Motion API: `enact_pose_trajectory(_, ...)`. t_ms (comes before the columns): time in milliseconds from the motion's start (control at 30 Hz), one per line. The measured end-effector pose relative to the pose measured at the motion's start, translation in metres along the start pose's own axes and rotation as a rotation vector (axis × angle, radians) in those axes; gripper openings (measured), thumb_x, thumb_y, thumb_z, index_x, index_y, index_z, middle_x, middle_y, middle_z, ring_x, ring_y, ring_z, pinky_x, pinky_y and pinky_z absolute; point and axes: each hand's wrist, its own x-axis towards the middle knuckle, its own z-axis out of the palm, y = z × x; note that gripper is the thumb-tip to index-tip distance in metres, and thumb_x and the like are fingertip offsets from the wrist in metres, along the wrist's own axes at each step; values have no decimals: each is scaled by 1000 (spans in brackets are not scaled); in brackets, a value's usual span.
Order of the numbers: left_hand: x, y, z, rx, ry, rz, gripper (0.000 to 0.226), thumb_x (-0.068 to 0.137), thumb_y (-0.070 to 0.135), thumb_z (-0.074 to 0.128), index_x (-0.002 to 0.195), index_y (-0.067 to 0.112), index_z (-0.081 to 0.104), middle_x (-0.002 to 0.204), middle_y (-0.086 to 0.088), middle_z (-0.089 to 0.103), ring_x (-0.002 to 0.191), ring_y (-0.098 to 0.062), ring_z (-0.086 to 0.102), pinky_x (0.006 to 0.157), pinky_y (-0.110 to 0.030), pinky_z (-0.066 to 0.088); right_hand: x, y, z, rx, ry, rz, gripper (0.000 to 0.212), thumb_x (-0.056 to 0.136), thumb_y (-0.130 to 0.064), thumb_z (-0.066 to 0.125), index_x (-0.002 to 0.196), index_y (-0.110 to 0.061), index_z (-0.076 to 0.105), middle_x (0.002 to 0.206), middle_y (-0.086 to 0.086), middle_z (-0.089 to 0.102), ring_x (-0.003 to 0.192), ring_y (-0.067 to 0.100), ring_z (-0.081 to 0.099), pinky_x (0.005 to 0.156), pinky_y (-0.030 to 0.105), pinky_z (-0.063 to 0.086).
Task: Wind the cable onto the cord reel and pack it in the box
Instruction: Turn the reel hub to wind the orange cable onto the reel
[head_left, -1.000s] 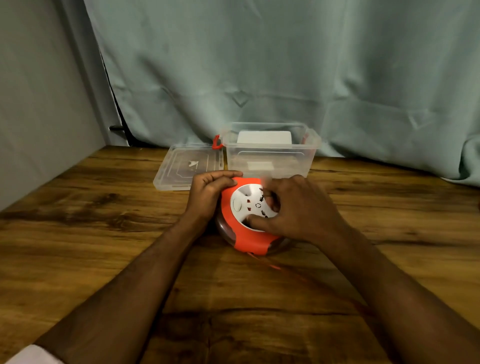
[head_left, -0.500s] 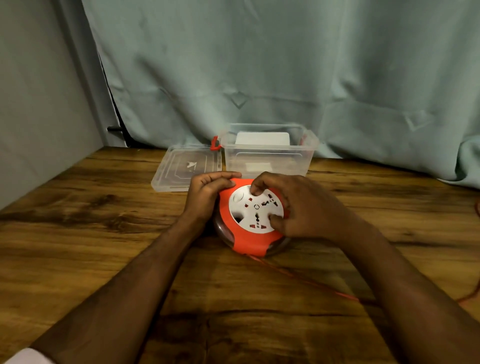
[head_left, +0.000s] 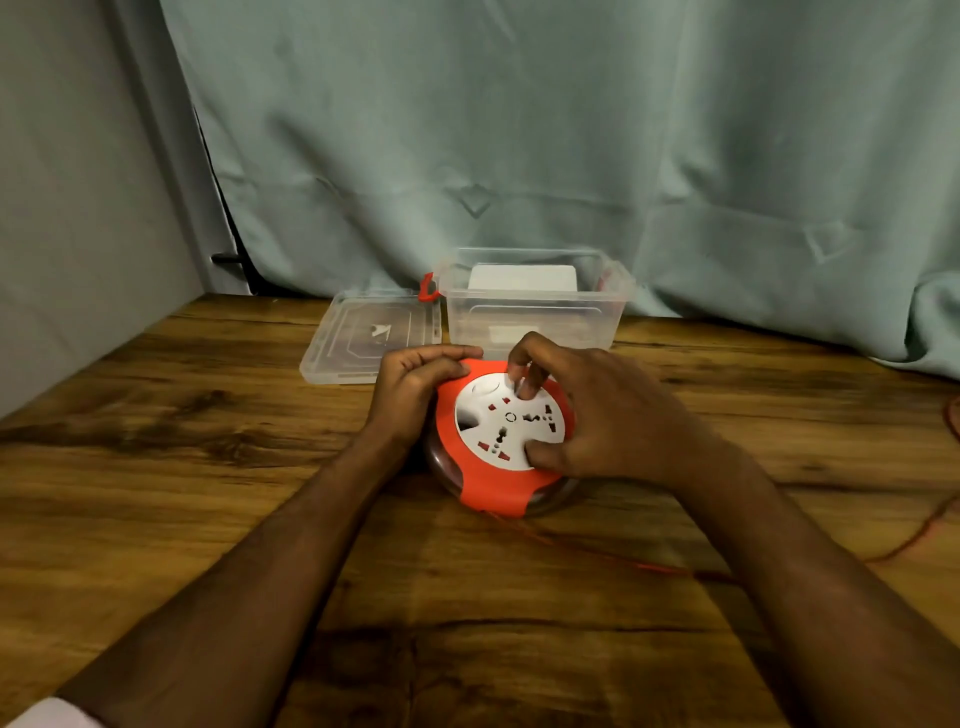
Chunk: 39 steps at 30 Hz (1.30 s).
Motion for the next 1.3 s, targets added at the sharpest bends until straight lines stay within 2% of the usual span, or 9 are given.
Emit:
enact_pose_trajectory(133, 0, 1, 0, 17, 7, 7, 25, 88, -6, 55, 104, -6, 74, 103, -22, 75, 89, -32, 71, 76, -34, 60, 2, -3, 6, -64, 14, 46, 53, 66, -67, 74, 95, -33, 44, 83, -14, 63, 75, 7, 61, 57, 22, 39)
enact_pose_trajectory(267, 0, 0, 0, 29, 16, 6, 25, 89, -6, 54, 105, -6, 73, 104, -21, 75, 89, -31, 71, 76, -34, 60, 5, -8, 20, -113, 51, 159, 54, 65, -80, 64, 73, -31, 42, 72, -13, 59, 71, 11, 57, 63, 28, 43)
enact_pose_trajectory(500, -2, 4, 3, -3, 0, 5, 25, 88, -9, 53, 100, -4, 74, 98, -17, 76, 84, -27, 72, 73, -34, 61, 10, -25, 26, -118, 120, 267, 54, 75, -77, 64, 63, -28, 45, 86, -7, 69, 85, 14, 62, 79, 37, 54)
enact_pose_trajectory(633, -1, 3, 2, -9, 14, -1, 25, 86, -6, 55, 100, -3, 75, 98, -21, 76, 86, -32, 71, 76, -38, 60, 6, -13, 13, 59, 89, 125, 19, 78, -40, 77, 87, -29, 64, 93, -14, 71, 80, 4, 64, 66, 26, 52)
enact_pose_trajectory(700, -1, 2, 1, -12, 10, -3, 24, 84, -1, 58, 100, -2, 76, 100, -22, 75, 87, -34, 71, 78, -40, 59, 4, -5, 4, 77, -9, 46, 38, 74, -27, 79, 108, -32, 62, 100, -19, 64, 75, -6, 55, 62, 15, 40)
enact_pose_trajectory(933, -1, 2, 0, 7, -1, -11, 32, 76, 11, 61, 101, -1, 76, 103, -19, 76, 93, -36, 71, 80, -40, 60, 3, 10, -3, 66, -91, 15, 59, 74, -36, 77, 127, -41, 51, 125, -17, 65, 89, 5, 63, 70, 32, 59)
enact_pose_trajectory(1033, -1, 3, 0, 14, -7, -2, 32, 78, 8, 60, 104, -5, 74, 104, -20, 75, 92, -36, 71, 77, -37, 60, 3, 11, -5, 44, -108, 3, 61, 78, -38, 75, 135, -43, 55, 130, -21, 63, 95, -1, 59, 75, 25, 53)
enact_pose_trajectory(1167, -3, 5, 1, 43, -17, 11, 25, 88, -6, 54, 105, -8, 72, 105, -21, 75, 88, -30, 71, 73, -31, 60, 3, 10, -5, -4, -103, -8, 55, 75, -47, 74, 129, -43, 61, 121, -23, 65, 79, -11, 51, 67, 12, 35)
enact_pose_trajectory(1300, -4, 7, 2, 34, -17, 11, 26, 89, -7, 53, 105, -7, 73, 103, -23, 74, 85, -28, 71, 70, -29, 60, -1, 4, -3, -79, -47, -15, 38, 70, -60, 76, 95, -36, 62, 91, -18, 62, 75, 0, 51, 62, 19, 34)
